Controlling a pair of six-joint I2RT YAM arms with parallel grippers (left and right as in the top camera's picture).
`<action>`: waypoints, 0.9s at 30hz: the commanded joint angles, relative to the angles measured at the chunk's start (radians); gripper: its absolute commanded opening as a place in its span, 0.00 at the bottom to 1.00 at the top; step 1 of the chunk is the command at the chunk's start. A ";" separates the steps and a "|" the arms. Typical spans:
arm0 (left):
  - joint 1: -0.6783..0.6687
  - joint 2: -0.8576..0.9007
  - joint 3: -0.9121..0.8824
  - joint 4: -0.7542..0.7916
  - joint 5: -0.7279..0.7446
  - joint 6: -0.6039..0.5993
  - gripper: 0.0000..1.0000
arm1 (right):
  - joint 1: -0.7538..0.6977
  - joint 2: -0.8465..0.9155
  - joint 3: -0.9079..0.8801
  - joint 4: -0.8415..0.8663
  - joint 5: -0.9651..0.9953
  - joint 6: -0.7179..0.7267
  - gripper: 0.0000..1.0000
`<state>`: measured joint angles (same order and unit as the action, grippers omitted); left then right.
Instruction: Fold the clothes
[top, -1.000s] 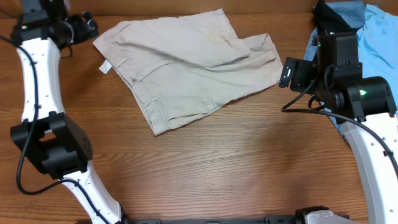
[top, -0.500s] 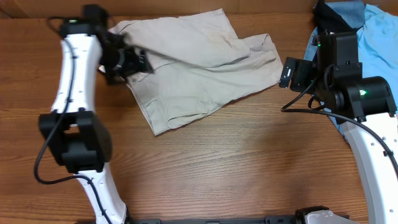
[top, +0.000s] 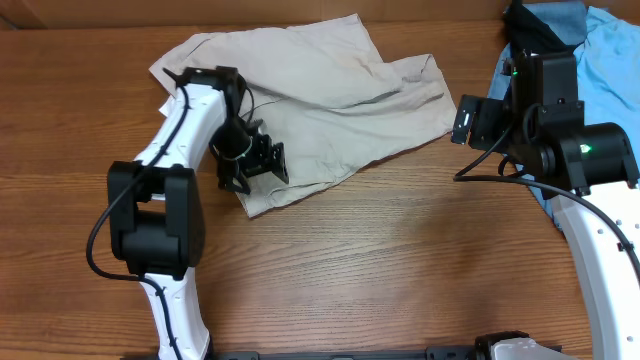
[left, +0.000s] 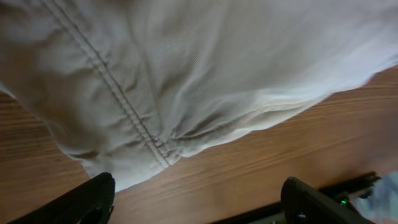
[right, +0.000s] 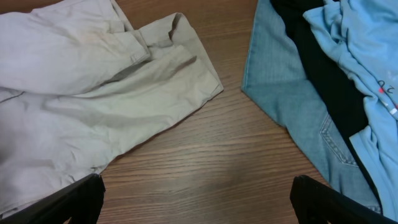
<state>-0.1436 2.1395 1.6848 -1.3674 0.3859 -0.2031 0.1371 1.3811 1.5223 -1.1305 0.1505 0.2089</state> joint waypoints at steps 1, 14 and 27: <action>-0.016 -0.015 -0.021 0.000 -0.090 -0.045 0.89 | -0.005 -0.010 0.017 0.001 0.014 -0.007 1.00; -0.026 -0.015 -0.182 0.189 -0.049 -0.108 0.89 | -0.005 -0.009 0.015 -0.002 0.014 -0.008 1.00; 0.007 -0.016 -0.223 0.091 -0.402 -0.169 0.04 | -0.006 -0.004 0.015 -0.002 0.014 -0.007 1.00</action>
<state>-0.1604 2.1227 1.4788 -1.2304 0.1963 -0.3340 0.1371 1.3811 1.5223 -1.1374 0.1505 0.2085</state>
